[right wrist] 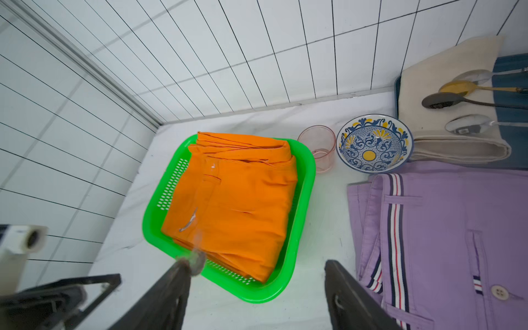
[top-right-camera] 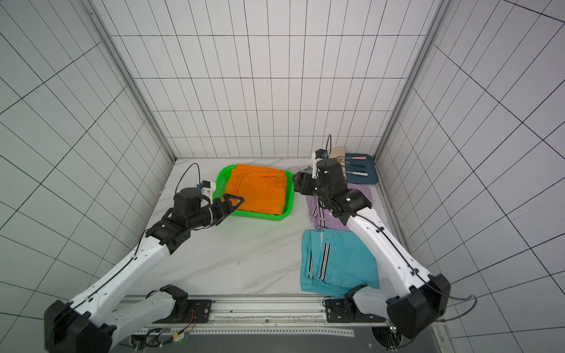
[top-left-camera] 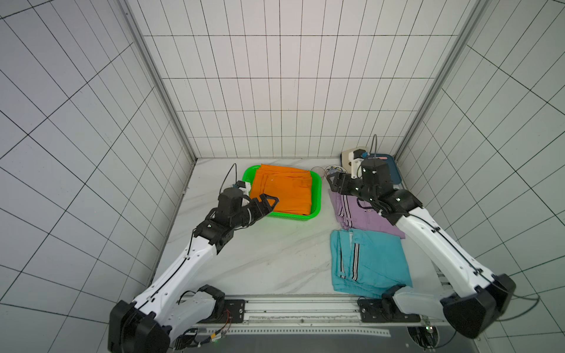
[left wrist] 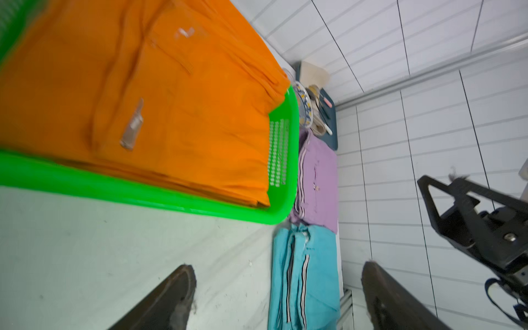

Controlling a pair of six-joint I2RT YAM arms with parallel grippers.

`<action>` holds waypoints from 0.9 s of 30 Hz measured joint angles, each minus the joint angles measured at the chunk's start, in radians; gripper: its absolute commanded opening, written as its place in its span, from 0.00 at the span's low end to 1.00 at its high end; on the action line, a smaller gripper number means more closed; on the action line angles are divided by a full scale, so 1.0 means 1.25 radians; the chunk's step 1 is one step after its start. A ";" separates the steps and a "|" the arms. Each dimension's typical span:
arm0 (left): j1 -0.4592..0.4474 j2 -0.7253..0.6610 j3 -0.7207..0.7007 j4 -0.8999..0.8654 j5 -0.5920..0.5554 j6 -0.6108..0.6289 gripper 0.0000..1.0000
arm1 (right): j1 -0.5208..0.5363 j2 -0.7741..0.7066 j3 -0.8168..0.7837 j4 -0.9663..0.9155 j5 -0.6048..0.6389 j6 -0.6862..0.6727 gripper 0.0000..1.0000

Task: Put the folded long pants in the basket
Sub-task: Move the long pant to the center of the board.

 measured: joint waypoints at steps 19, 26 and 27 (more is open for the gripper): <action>-0.517 0.557 -0.083 0.511 -0.189 -0.218 0.86 | -0.031 -0.442 -0.192 -0.049 0.087 0.001 0.91; -0.525 0.752 0.048 0.682 -0.134 -0.247 0.77 | -0.033 -0.383 -0.192 -0.055 0.088 0.001 0.91; -0.525 0.766 0.060 0.688 -0.130 -0.249 0.72 | -0.033 -0.380 -0.192 -0.056 0.088 0.001 0.91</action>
